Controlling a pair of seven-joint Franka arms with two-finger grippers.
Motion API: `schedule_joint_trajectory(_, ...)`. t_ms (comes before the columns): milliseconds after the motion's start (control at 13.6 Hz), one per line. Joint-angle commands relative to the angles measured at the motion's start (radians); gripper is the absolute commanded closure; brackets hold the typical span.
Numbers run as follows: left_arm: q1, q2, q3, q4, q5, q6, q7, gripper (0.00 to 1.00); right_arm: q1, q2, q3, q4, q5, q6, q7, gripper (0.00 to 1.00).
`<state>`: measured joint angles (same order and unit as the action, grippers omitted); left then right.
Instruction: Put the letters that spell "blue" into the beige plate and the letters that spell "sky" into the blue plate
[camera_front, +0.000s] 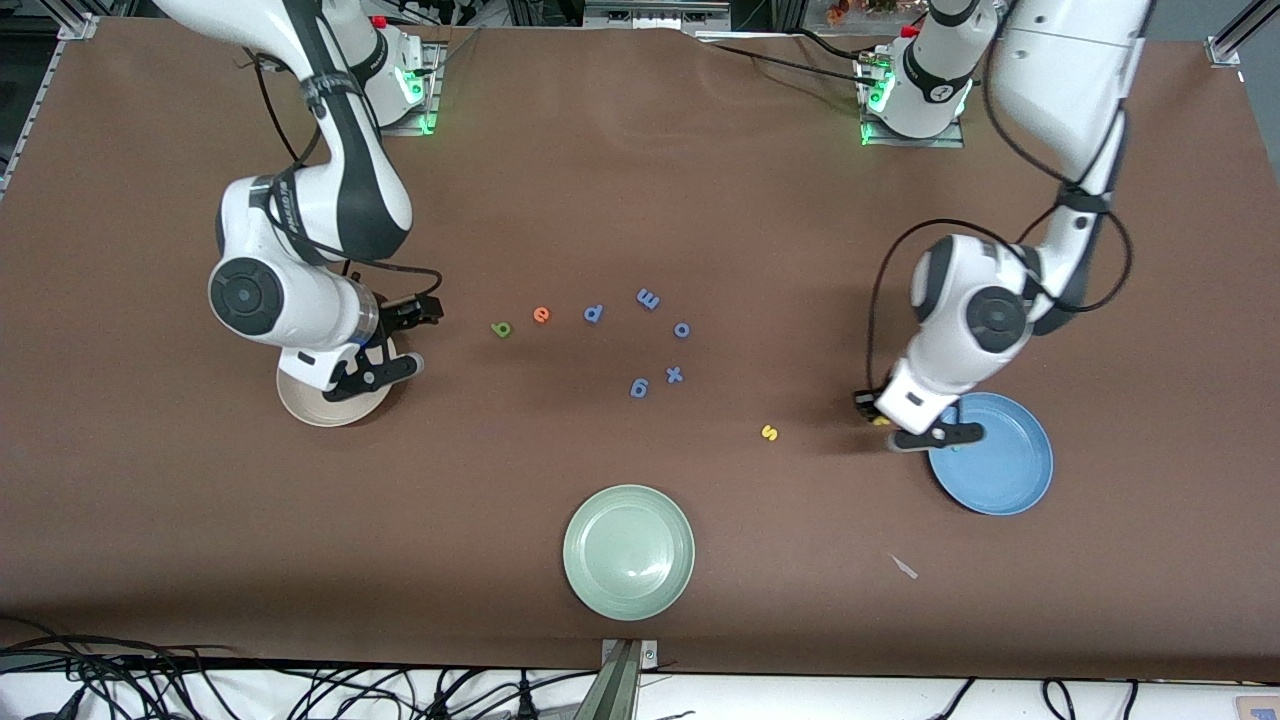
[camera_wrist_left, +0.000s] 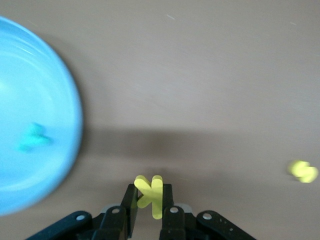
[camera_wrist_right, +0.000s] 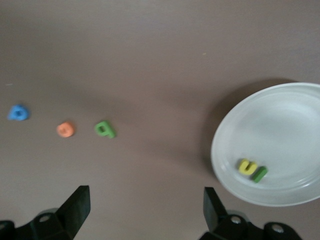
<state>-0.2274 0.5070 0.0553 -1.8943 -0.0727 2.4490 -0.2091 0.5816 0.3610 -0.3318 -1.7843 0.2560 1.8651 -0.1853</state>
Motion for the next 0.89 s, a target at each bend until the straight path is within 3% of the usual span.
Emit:
schedule_joint_trajectory(0, 0.069, -0.018, 0.01, -0.029, 0.036, -0.004, 0.178, 0.98, -0.009, -0.114, 0.036, -0.009, 0.051, -0.073, -0.013, 0.0)
schedule_joint_trajectory(74, 0.072, -0.003, 0.032, -0.025, 0.027, 0.001, 0.232, 0.94, -0.009, -0.137, 0.037, -0.01, 0.048, -0.099, -0.019, 0.0)
schedule_joint_trajectory(148, 0.072, 0.011, 0.035, -0.022, 0.025, 0.01, 0.269, 0.75, -0.009, -0.148, 0.048, -0.009, 0.046, -0.112, -0.025, 0.0)
schedule_joint_trajectory(369, 0.072, 0.033, 0.037, -0.02, 0.031, 0.041, 0.286, 0.41, -0.009, -0.151, 0.068, -0.009, 0.042, -0.115, -0.029, 0.0)
schedule_joint_trajectory(811, 0.039, 0.024, 0.029, -0.012, 0.021, 0.045, 0.263, 0.35, -0.023, -0.007, 0.063, -0.007, 0.046, 0.077, -0.025, 0.0)
